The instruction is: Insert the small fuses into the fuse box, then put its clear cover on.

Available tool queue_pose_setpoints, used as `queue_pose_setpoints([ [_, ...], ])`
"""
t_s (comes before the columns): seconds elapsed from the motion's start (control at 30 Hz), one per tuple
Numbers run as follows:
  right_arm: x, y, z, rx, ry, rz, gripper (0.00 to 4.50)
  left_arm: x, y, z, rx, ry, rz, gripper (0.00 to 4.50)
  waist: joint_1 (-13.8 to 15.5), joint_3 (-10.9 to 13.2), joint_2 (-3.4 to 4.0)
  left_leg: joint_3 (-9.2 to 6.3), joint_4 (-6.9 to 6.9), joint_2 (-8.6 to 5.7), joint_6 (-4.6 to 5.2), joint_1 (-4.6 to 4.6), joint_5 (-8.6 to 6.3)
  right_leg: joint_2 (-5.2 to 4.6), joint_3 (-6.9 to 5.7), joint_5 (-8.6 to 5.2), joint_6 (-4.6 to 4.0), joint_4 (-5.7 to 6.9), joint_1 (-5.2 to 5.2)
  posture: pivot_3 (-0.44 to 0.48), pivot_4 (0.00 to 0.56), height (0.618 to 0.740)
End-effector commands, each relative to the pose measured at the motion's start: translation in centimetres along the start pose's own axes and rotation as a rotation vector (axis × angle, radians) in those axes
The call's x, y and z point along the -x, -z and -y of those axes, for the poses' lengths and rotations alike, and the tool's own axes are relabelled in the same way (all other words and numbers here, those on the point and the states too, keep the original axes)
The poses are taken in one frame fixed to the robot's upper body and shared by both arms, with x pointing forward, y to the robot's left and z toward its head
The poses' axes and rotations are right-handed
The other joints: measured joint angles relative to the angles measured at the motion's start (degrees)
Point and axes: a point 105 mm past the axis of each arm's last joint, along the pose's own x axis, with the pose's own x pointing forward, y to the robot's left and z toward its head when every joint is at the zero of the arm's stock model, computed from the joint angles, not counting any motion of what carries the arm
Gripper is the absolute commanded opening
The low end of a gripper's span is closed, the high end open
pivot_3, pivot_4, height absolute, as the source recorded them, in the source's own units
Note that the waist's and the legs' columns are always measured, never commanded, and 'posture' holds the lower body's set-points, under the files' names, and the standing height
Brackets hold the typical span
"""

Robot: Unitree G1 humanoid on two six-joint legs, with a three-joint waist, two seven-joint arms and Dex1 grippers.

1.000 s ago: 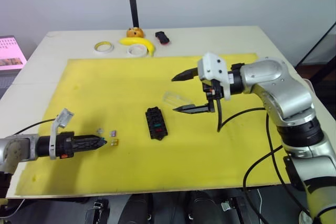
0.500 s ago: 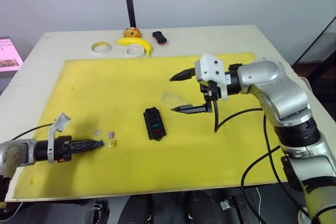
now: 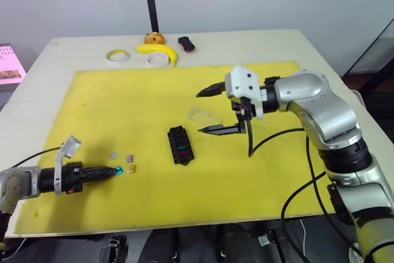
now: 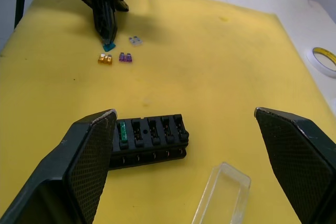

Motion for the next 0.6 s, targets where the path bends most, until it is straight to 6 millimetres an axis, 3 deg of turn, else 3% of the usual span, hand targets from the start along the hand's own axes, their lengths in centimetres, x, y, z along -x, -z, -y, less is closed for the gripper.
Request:
queue_pose_setpoints([
  [0.03, 0.1, -1.0, -0.3, 0.032, 0.004, 0.022, 4.50, 0.5, -1.7, 1.9, -0.058, 0.032, 0.070, 0.03, 0.1, 0.0, 0.00, -0.01, 0.00, 0.00, 0.00, -0.01, 0.00, -0.02, 0.00, 0.00, 0.00, 0.00, 0.00, 0.000, 0.150, 0.740],
  [0.23, -0.4, -1.2, -1.3, -0.135, -0.025, 0.094, 4.50, 0.3, -3.6, 5.4, -0.148, 0.098, 0.158, 0.03, 0.4, 0.0, -0.01, -0.08, 0.00, -0.01, 0.00, -0.03, 0.00, -0.14, 0.02, 0.01, -0.02, -0.02, 0.01, 0.000, 0.150, 0.740],
  [0.6, -2.1, -2.7, -0.2, -0.478, -0.025, 0.219, 4.50, -4.2, -9.4, 12.9, -0.404, 0.323, 0.291, 0.03, 0.4, 0.0, -0.04, -0.21, 0.00, -0.06, -0.07, -0.06, 0.03, -0.09, -0.01, 0.04, -0.06, -0.01, 0.02, 0.000, 0.150, 0.740],
])
